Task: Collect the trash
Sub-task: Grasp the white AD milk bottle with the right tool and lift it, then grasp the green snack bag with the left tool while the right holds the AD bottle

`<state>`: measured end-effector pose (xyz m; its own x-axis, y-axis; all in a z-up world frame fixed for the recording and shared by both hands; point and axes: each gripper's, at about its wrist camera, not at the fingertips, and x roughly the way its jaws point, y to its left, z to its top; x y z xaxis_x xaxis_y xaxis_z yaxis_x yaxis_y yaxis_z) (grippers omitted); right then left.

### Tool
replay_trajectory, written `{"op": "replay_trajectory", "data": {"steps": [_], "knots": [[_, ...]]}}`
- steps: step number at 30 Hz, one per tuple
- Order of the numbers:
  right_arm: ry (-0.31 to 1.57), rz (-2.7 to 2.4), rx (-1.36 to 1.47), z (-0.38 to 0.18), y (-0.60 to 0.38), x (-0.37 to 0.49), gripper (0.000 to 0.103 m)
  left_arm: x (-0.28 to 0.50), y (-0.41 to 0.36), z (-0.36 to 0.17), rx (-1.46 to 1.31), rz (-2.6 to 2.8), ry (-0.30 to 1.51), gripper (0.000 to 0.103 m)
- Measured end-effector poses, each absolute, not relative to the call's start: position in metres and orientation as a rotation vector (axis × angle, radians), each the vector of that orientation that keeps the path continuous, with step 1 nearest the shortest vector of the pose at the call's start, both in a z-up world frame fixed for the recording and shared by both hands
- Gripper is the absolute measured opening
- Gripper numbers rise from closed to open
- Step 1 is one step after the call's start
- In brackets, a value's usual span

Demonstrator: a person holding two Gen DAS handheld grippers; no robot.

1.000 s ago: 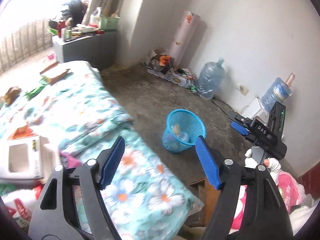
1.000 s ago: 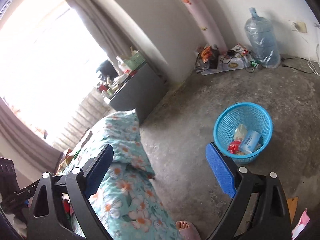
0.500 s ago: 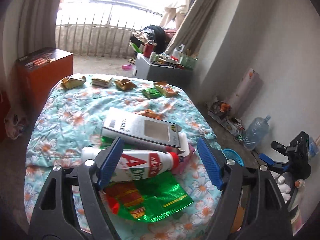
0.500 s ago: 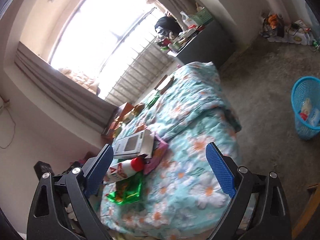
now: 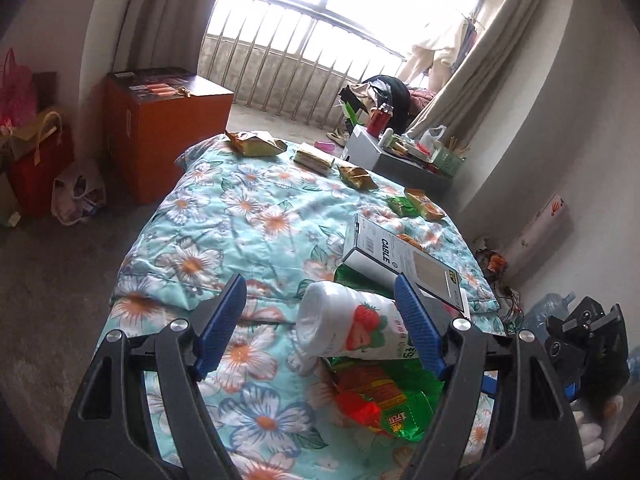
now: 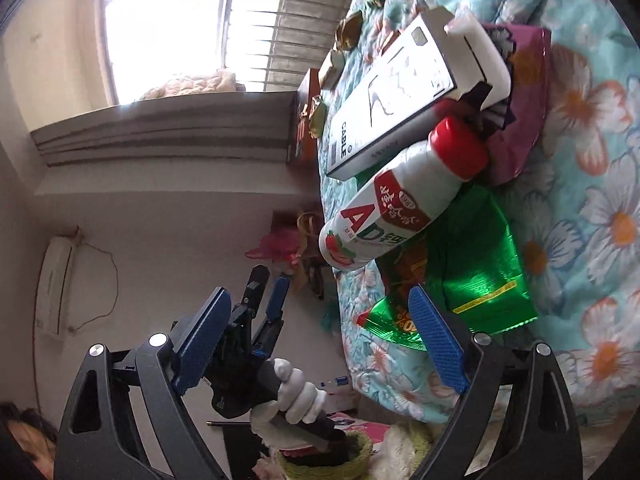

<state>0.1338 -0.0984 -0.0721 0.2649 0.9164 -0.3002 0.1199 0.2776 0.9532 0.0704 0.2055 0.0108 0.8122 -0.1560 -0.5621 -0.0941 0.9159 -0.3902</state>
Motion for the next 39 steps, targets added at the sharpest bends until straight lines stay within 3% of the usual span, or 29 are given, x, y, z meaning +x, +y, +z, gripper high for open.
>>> {"op": "replay_trajectory", "data": {"steps": [8, 15, 23, 31, 39], "knots": [[1.307, 0.617, 1.301, -0.108, -0.053, 0.161, 0.079, 0.072, 0.234, -0.007, -0.476, -0.049, 0.628, 0.072], [1.274, 0.475, 1.363, -0.119, -0.051, 0.166, 0.074, 0.082, 0.249, -0.023, -0.508, -0.062, 0.658, 0.072], [1.268, 0.47, 1.499, -0.136, -0.06, 0.153, 0.053, 0.087, 0.25, -0.029, -0.519, -0.077, 0.678, 0.072], [1.308, 0.604, 1.444, -0.126, -0.072, 0.138, 0.051, 0.093, 0.236, -0.022, -0.508, -0.113, 0.682, 0.072], [1.336, 0.626, 1.19, -0.095, -0.127, 0.099, 0.05, 0.091, 0.214, -0.015, -0.467, -0.163, 0.68, 0.072]]}}
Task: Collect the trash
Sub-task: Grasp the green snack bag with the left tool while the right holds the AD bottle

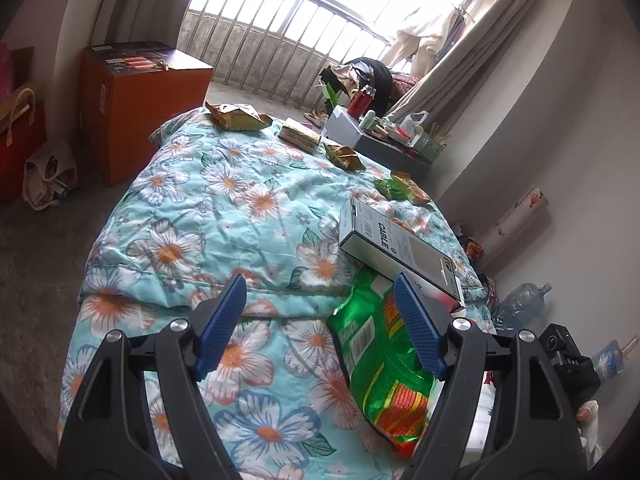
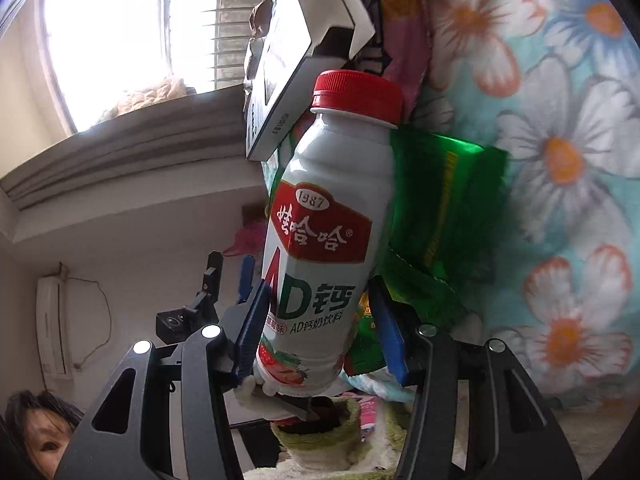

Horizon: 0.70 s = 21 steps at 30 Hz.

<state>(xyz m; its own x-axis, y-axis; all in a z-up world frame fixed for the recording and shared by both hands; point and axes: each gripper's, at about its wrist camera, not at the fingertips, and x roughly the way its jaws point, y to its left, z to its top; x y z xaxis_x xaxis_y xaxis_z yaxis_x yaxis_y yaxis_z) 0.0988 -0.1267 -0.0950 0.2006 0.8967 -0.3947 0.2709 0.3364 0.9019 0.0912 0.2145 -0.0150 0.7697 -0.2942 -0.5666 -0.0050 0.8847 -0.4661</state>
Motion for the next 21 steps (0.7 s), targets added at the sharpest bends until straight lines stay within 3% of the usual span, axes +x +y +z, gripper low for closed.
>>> {"op": "replay_trajectory", "data": {"steps": [7, 12, 18, 21], "knots": [[1.246, 0.505, 0.996, -0.066, -0.178, 0.084, 0.05, 0.092, 0.193, -0.02, -0.444, -0.206, 0.715, 0.072], [1.223, 0.457, 1.008, -0.068, -0.181, 0.096, 0.051, 0.092, 0.183, -0.017, -0.418, -0.223, 0.72, 0.072], [1.199, 0.454, 1.02, -0.07, -0.183, 0.107, 0.065, 0.09, 0.181, -0.015, -0.386, -0.215, 0.729, 0.072], [1.208, 0.435, 0.916, -0.064, -0.182, 0.111, 0.066, 0.091, 0.18, -0.014, -0.379, -0.216, 0.73, 0.072]]}}
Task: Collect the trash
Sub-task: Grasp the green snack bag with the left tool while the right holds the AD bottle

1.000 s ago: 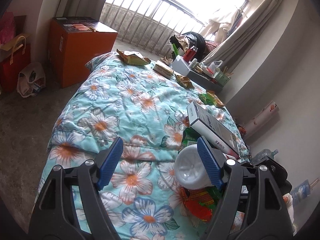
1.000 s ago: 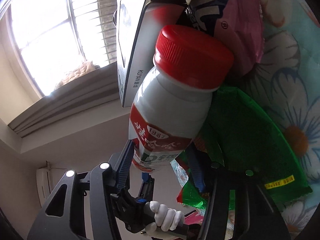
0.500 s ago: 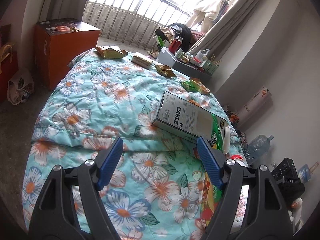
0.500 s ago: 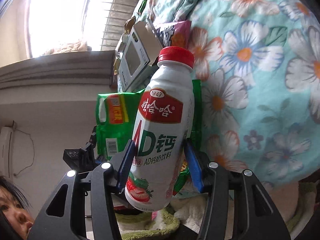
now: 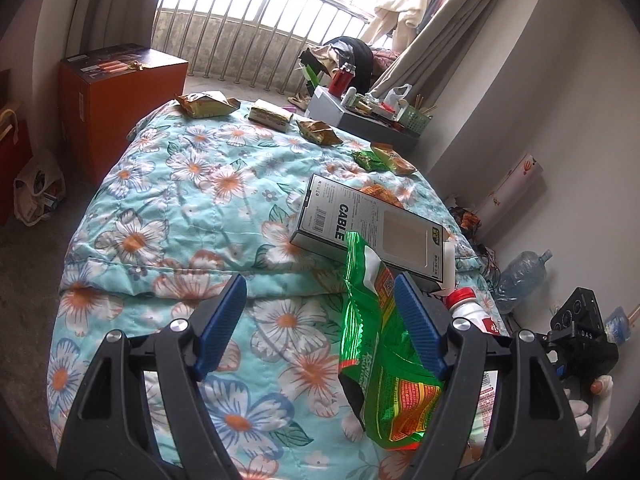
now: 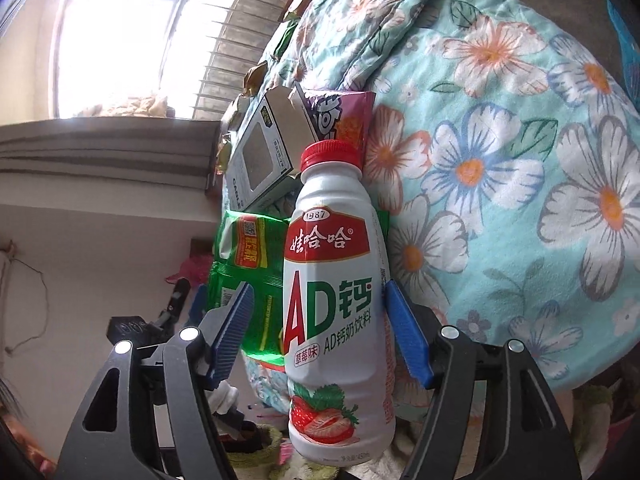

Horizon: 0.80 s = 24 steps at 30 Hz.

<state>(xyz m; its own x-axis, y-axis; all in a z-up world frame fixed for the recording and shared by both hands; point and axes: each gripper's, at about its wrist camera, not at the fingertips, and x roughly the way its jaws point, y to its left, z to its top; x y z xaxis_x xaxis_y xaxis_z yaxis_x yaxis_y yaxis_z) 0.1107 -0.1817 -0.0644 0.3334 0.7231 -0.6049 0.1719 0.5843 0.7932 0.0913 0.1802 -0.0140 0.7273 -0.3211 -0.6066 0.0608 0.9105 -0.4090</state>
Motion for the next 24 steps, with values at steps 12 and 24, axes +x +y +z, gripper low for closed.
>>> {"op": "replay_trajectory", "data": {"steps": [12, 24], "knots": [[1.212, 0.354, 0.648, -0.061, -0.177, 0.105, 0.061, 0.139, 0.132, 0.017, -0.126, -0.373, 0.752, 0.078], [1.116, 0.372, 0.715, -0.05, -0.233, 0.1, 0.06, 0.2, 0.037, -0.007, 0.472, -0.704, 0.844, 0.08]]}}
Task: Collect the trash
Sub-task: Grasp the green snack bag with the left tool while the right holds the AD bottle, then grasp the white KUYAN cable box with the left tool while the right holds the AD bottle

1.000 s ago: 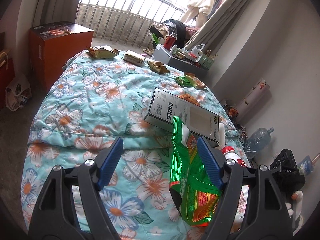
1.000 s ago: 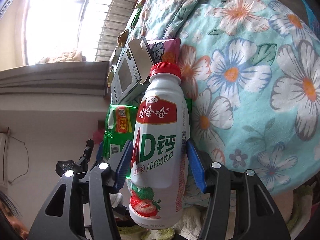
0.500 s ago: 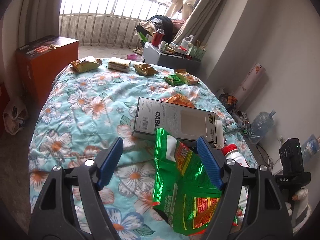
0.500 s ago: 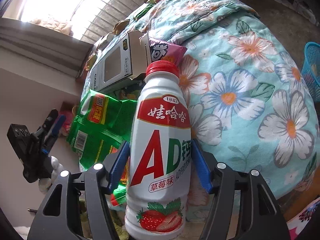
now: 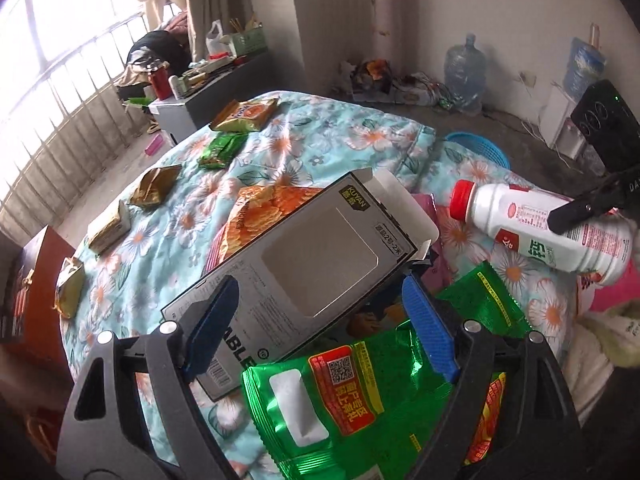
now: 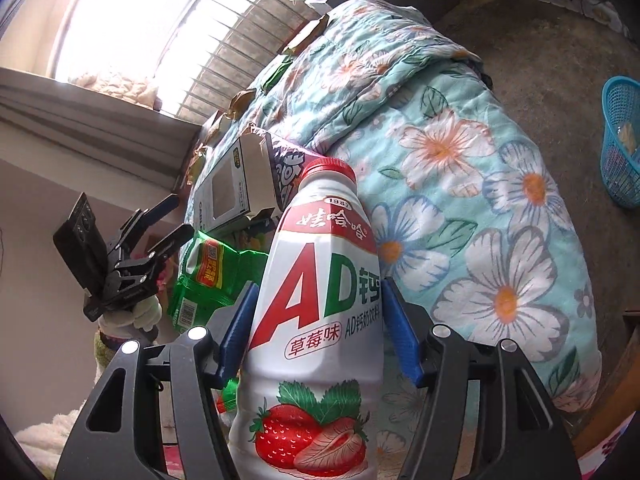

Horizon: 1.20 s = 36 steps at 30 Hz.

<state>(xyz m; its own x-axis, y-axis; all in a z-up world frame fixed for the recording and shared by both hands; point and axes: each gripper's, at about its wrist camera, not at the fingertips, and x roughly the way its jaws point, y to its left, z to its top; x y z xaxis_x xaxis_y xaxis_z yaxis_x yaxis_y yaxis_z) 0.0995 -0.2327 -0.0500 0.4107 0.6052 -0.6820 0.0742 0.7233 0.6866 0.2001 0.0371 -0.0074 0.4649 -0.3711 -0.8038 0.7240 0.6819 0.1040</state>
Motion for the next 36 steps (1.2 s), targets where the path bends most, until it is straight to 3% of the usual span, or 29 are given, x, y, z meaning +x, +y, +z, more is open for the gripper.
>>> {"op": "replay_trajectory", "data": {"steps": [9, 11, 18, 27, 36], "knots": [[1.12, 0.406, 0.719, -0.061, -0.239, 0.107, 0.06, 0.235, 0.008, -0.005, 0.612, -0.882, 0.913, 0.08], [1.121, 0.413, 0.734, -0.065, -0.24, 0.109, 0.06, 0.245, 0.006, -0.004, 0.573, -0.938, 0.947, 0.084], [1.126, 0.435, 0.764, -0.073, -0.243, 0.112, 0.06, 0.254, -0.01, -0.029, 0.662, -1.001, 1.075, 0.084], [1.127, 0.45, 0.776, -0.079, -0.245, 0.113, 0.06, 0.23, -0.025, -0.041, 0.925, -0.967, 0.989, 0.084], [1.124, 0.454, 0.789, -0.079, -0.245, 0.113, 0.06, 0.237, -0.029, -0.044, 0.987, -0.962, 0.962, 0.09]]}}
